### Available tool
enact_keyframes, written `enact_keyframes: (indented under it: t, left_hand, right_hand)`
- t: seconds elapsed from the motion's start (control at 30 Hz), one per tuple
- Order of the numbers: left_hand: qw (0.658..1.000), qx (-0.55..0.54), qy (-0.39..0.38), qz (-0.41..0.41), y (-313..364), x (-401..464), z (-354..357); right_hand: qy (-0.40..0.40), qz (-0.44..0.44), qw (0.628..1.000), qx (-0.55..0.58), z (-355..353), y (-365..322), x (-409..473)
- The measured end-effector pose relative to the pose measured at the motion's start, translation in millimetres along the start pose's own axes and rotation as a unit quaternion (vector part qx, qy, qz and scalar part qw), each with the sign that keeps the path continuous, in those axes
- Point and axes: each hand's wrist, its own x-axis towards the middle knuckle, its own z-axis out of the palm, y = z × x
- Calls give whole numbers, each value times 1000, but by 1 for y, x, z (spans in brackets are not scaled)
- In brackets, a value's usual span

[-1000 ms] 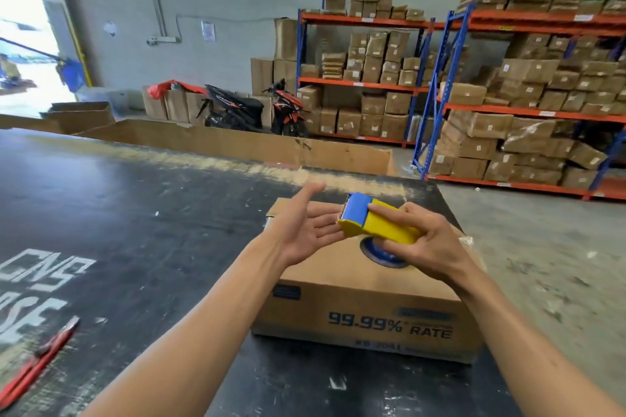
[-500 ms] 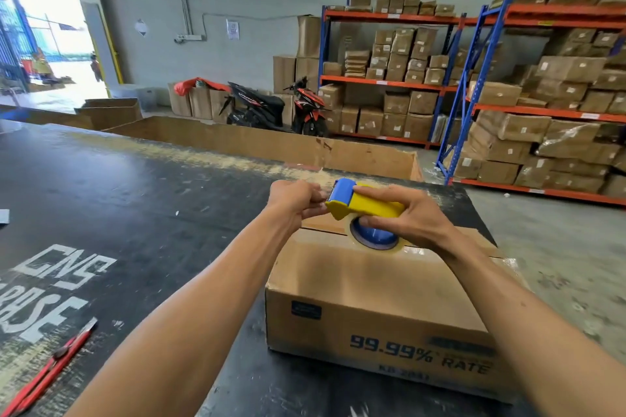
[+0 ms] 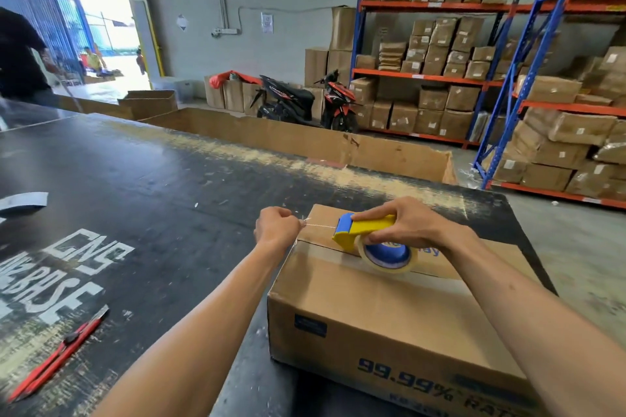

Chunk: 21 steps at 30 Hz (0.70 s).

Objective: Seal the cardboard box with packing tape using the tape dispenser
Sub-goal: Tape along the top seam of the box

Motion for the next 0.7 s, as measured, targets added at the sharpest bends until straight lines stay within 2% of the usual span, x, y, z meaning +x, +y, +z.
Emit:
enact_keyframes:
  t: [0.1,0.23,0.6,0.7]
  left_hand:
    - [1000,-10,-7,-26,-24,18,6]
    - [998,-34,15,-49,-81,92,25]
    - [996,-27,32,-74,-39,40,14]
    - [992,-73,26,-102,-41,42,14]
  right_hand:
    - [-22,-1,1000,-21,-1,-6,8]
    - [-34,0,997,-67,1,-17,17]
    - [-58,-5,988,-143,2,-27,35]
    - [-67,-9,987,-147,2,-27,36]
